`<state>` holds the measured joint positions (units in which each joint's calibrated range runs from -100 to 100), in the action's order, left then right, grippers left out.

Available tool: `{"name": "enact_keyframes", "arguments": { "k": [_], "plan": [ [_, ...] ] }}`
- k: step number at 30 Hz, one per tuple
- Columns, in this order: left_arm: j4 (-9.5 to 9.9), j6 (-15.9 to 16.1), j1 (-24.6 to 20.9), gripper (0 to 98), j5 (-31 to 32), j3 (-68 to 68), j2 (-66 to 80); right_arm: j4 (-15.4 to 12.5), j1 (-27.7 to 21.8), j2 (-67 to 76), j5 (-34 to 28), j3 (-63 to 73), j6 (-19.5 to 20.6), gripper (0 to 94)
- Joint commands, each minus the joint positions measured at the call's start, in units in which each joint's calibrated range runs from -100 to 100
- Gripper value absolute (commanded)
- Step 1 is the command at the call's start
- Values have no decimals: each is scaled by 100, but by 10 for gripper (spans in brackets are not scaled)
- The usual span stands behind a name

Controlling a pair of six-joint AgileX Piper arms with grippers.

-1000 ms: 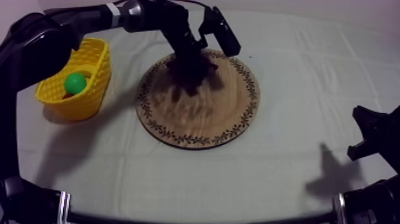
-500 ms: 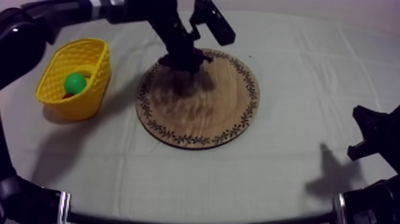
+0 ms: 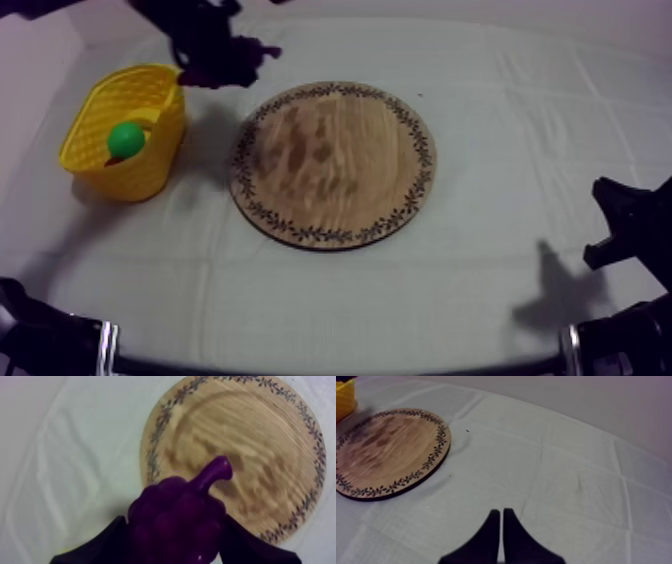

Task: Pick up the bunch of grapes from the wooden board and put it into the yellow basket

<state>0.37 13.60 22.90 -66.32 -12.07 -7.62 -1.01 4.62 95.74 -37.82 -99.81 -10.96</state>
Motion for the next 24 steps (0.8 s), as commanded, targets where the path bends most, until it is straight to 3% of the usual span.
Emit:
{"name": "enact_keyframes", "arguments": {
  "k": [1,7,13,19,24],
  "plan": [
    [8,-140,-175,425,-12,-483,954,1,-3,1,0,3,1,4],
    [42,-701,-795,400,114,-471,1405,1,-3,1,0,3,2,4],
    [131,-964,-1346,398,252,-694,1389,1,-3,1,0,3,2,4],
    [344,-1238,-1598,410,417,-1191,1097,1,-3,1,0,3,5,4],
    [405,-1369,-1698,405,517,-1505,812,1,-3,1,0,3,4,4]
  ]
}}
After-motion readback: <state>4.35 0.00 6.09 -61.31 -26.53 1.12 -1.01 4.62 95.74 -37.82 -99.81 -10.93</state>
